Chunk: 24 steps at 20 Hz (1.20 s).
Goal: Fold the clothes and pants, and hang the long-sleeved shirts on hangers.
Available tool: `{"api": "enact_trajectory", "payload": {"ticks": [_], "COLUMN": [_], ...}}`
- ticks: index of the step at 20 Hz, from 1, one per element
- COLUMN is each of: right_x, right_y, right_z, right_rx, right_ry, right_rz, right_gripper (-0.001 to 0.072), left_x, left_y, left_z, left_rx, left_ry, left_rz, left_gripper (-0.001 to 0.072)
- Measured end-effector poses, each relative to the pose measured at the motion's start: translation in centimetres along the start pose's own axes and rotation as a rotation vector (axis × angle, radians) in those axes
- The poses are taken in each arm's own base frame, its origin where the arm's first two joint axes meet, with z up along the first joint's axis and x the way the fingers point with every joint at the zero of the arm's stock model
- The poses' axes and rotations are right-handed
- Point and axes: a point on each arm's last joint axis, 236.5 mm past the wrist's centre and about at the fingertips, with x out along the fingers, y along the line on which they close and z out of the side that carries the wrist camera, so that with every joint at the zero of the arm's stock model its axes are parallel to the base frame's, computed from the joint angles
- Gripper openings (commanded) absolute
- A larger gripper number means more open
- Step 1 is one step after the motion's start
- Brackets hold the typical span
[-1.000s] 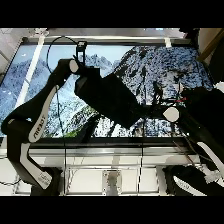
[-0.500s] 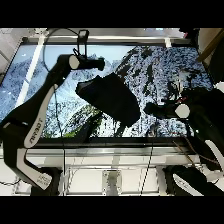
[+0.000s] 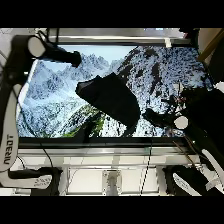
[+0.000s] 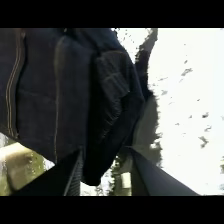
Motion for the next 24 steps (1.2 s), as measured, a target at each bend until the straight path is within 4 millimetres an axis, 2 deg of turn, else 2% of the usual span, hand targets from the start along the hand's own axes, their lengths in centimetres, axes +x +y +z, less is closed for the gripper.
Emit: {"api": "enact_trajectory", "payload": {"ticks": [3,6,7,8,9,11,14,15,17,19,20,22,24], "right_x": [0.0,-1.4,-2.0,-2.4,-2.5,-2.1,-0.4,0.1,0.8,1.3,1.6,2.1,2.5], "right_y": [-2.9,-7.2,-8.4,-9.2,-9.5,-8.9,-6.1,-5.1,-3.4,-2.7,-2.7,-2.8,-2.6], "right_z": [-3.0,-6.2,-6.7,-6.8,-6.8,-6.1,-3.6,-2.6,-1.0,-0.7,-0.8,-1.5,-2.2], "right_rx": [-0.014,-0.103,-0.128,-0.146,-0.147,-0.107,0.007,0.051,0.125,0.174,0.199,0.246,0.262], "right_ry": [0.125,0.292,0.327,0.341,0.347,0.308,0.165,0.107,0.011,-0.036,-0.051,-0.060,-0.056], "right_rz": [-0.065,-0.213,-0.257,-0.286,-0.299,-0.275,-0.146,-0.099,-0.019,0.022,0.034,0.049,0.064], "right_gripper": [0.0310,0.0309,0.0310,0.0352,0.0473,0.0508,0.0496,0.0402,0.0396,0.0300,0.0290,0.0033,0.0025], "left_x": [-2.3,-3.4,-3.6,-3.7,-3.8,-4.0,-4.2,-4.2,-4.3,-4.3,-4.3,-4.3,-4.3], "left_y": [0.6,0.9,0.9,0.9,0.9,0.9,1.0,1.1,1.2,1.2,1.2,1.3,1.3], "left_z": [-0.6,-1.0,-1.1,-1.2,-1.4,-2.0,-3.2,-3.4,-3.8,-4.0,-4.0,-4.1,-4.2], "left_rx": [-0.004,-0.008,-0.016,-0.026,-0.034,-0.042,-0.047,-0.048,-0.047,-0.050,-0.049,-0.049,-0.049], "left_ry": [0.020,0.030,0.034,0.038,0.044,0.071,0.121,0.130,0.146,0.155,0.157,0.161,0.162], "left_rz": [0.013,0.020,0.020,0.021,0.023,0.021,0.027,0.031,0.036,0.039,0.040,0.042,0.043], "left_gripper": [0.0701,0.0701,0.0701,0.0700,0.0700,0.0700,0.0700,0.0700,0.0699,0.0699,0.0700,0.0699,0.0699]}}
